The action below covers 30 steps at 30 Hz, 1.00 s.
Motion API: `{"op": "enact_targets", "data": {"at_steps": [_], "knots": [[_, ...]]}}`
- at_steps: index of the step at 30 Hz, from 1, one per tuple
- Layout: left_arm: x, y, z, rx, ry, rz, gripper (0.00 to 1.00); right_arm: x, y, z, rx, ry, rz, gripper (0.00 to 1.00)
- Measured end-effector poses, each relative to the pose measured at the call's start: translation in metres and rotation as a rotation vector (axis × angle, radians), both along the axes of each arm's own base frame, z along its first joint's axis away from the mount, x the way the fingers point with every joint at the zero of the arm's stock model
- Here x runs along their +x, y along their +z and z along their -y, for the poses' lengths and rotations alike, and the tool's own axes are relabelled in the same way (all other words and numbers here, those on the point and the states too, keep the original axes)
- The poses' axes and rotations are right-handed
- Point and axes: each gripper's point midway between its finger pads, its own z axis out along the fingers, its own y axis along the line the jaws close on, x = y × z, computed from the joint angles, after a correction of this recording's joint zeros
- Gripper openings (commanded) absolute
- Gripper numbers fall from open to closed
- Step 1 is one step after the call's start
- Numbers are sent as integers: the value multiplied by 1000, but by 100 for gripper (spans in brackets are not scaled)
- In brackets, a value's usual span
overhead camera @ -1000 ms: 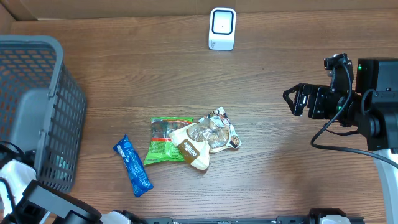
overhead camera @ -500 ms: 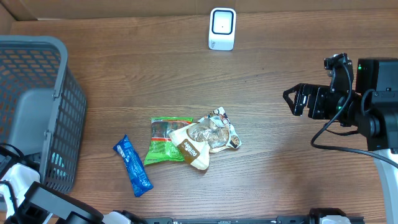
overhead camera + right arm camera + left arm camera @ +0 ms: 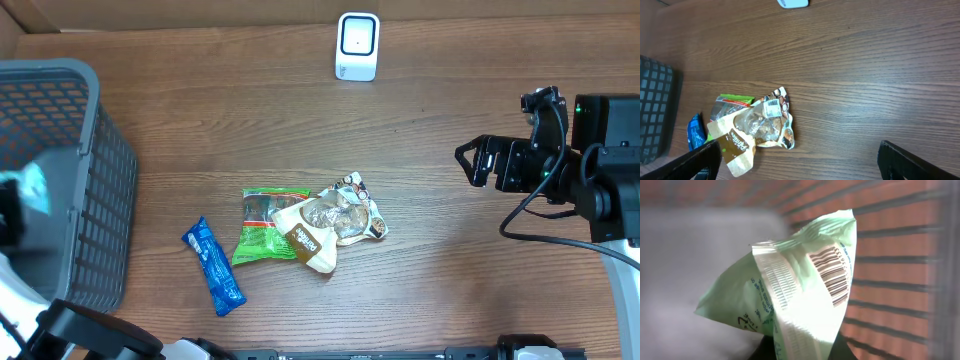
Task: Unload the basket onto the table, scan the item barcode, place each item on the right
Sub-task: 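Lift the pale green pack out and drop it onto the snack pile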
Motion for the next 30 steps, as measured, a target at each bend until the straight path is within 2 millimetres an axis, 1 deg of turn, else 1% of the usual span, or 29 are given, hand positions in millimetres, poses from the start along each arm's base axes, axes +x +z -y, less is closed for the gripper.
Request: {"op": "enact_targets", "data": {"at_steps": [2, 4, 6, 8, 10, 12, 13, 14, 15, 16, 17, 19, 20, 22, 25, 26, 27, 28, 30], "knots": [[7, 32, 2, 40, -45, 42, 4, 0, 0, 0, 1, 0, 1, 100], [12, 58, 9, 71, -98, 69, 4, 1, 1, 0, 0, 0, 5, 100], [16, 82, 24, 102, -164, 87, 4, 2, 1, 0, 0, 0, 9, 100], [19, 101, 49, 126, -242, 87, 4, 2, 1, 0, 0, 0, 11, 100], [23, 117, 80, 167, -334, 89, 4, 3, 2, 0, 0, 0, 14, 100], [26, 133, 119, 222, -443, 96, 4, 4, 3, 0, 0, 0, 20, 100], [28, 140, 140, 258, -504, 97, 4, 4, 3, 0, 0, 0, 20, 100], [30, 146, 167, 302, -585, 95, 4, 4, 3, 0, 1, 0, 24, 100], [30, 148, 185, 325, -638, 88, 4, 5, 4, 0, 0, 0, 27, 100], [29, 148, 208, 351, -703, 72, 5, 5, 4, 0, 0, 0, 28, 100], [28, 145, 235, 371, -780, 43, 4, 5, 4, 0, 0, 0, 29, 100], [22, 131, 273, 384, -898, -36, 4, 6, 4, 0, 1, 0, 32, 100], [19, 122, 287, 385, -944, -80, 4, 6, 5, 0, 0, 0, 33, 100], [16, 100, 311, 390, -1029, -177, 5, 6, 5, 0, 0, 0, 33, 100], [16, 58, 340, 391, -1140, -321, 4, 6, 5, 0, 0, 0, 33, 100], [17, 42, 349, 392, -1175, -363, 4, 6, 5, 0, 0, 0, 33, 100], [20, 20, 360, 387, -1213, -410, 4, 6, 5, 0, 0, 0, 33, 100], [21, 6, 367, 378, -1234, -441, 4, 6, 5, 0, 1, -1, 33, 100], [25, -30, 383, 368, -1286, -511, 4, 6, 5, 0, 1, 0, 32, 100]]}}
